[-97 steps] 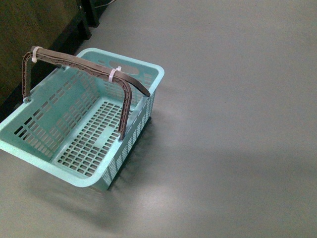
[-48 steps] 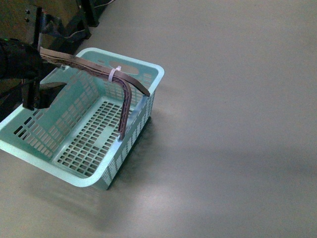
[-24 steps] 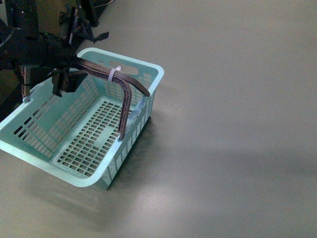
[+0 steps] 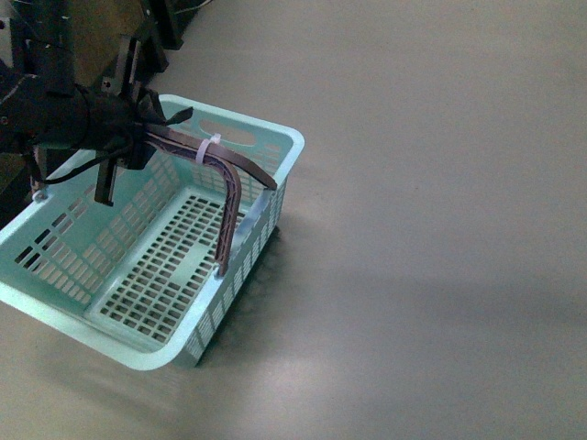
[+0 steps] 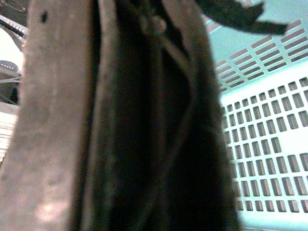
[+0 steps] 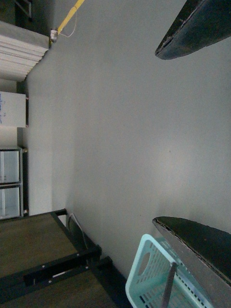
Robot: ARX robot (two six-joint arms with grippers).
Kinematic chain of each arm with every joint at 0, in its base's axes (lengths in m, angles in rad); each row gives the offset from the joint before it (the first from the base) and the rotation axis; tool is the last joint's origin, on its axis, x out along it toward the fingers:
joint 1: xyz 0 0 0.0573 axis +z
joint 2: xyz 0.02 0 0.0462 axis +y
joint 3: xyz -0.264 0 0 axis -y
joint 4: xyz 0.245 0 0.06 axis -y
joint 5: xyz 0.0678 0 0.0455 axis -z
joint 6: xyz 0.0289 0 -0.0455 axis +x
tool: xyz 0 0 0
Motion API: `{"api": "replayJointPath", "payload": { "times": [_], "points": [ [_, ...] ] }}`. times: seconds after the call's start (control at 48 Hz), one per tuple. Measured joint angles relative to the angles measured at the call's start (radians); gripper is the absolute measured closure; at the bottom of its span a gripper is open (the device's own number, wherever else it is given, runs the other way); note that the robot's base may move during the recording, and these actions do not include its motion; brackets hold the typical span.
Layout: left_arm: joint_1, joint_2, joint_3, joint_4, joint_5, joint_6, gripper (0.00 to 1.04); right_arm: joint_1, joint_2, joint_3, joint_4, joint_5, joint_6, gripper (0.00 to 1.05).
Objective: Pick lemon and mango into basket
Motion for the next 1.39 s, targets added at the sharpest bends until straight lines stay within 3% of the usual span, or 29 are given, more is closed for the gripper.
{"api": "replayJointPath", "payload": {
  "times": [0.354, 0.604, 0.77, 1.395],
  "points": [
    [0.016, -0.469, -0.274, -0.046, -0.010, -0.100, 0.91, 0.000, 0.000, 0.000, 0.000, 0.000, 0.000, 0.09],
    [0.067, -0.996, -0.365, -0.386, -0.006, -0.135, 0.91, 0.000, 0.000, 0.000, 0.000, 0.000, 0.000, 0.09],
    [0.077, -1.197, -0.365, -0.536, 0.005, -0.138, 0.91, 0.000, 0.000, 0.000, 0.000, 0.000, 0.000, 0.09],
    [0.080, -1.240, -0.362, -0.556, 0.005, -0.137, 0.91, 0.000, 0.000, 0.000, 0.000, 0.000, 0.000, 0.09]
  ]
}}
